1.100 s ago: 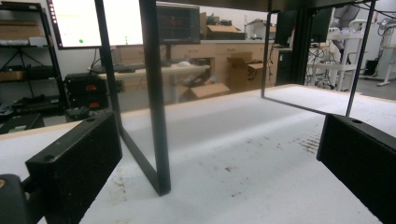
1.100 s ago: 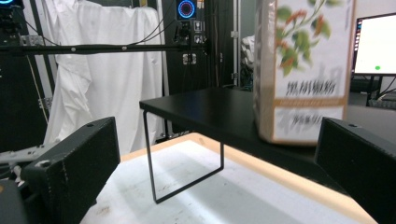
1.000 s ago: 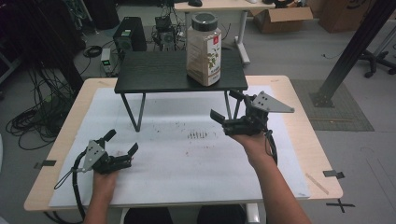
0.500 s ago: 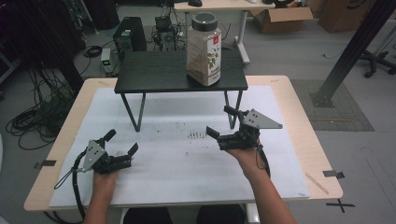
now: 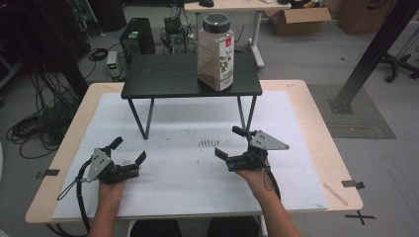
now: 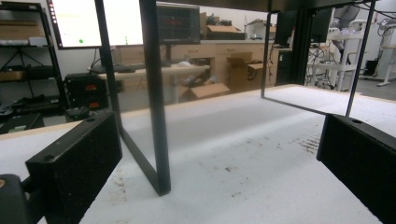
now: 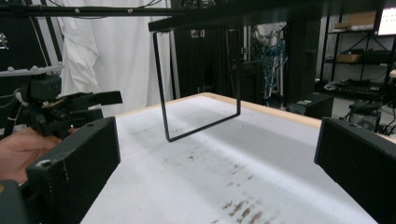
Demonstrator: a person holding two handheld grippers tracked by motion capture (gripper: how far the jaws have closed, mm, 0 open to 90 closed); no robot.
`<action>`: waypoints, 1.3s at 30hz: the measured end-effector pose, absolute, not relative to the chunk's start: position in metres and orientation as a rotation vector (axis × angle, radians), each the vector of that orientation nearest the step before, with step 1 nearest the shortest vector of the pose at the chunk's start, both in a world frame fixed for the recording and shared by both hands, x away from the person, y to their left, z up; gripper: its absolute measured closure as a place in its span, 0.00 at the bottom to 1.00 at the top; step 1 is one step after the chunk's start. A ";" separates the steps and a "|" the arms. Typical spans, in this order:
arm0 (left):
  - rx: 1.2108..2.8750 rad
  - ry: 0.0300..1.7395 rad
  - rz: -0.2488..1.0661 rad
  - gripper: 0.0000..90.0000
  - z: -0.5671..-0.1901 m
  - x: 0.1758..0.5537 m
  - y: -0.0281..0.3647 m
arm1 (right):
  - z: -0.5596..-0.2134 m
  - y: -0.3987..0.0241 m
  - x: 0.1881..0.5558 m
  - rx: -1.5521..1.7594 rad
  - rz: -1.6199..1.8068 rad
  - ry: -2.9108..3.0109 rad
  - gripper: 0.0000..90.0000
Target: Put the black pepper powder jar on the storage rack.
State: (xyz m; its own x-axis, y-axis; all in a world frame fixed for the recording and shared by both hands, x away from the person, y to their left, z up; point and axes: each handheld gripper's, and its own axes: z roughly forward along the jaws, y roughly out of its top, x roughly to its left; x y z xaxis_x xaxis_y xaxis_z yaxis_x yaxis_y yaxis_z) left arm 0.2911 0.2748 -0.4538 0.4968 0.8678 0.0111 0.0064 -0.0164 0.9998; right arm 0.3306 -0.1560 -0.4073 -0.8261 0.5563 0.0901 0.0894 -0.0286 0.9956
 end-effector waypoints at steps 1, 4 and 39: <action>1.429 0.818 0.822 0.01 -0.454 0.291 0.275 | -0.415 -0.156 0.331 0.695 1.920 1.917 0.00; 1.429 0.818 0.822 0.01 -0.454 0.291 0.275 | -0.422 -0.156 0.331 0.717 1.922 1.916 0.00; 1.429 0.818 0.822 0.01 -0.454 0.291 0.275 | -0.455 -0.155 0.312 0.567 1.871 1.832 0.00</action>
State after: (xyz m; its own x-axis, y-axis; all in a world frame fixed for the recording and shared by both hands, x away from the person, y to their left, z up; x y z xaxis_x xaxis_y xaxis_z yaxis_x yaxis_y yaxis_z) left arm 0.2909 0.2749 -0.4539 0.4972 0.8676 0.0111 0.0062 -0.0163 0.9998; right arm 0.3116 -0.1552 -0.4549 -0.8101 0.5857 -0.0249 -0.0375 -0.0094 0.9993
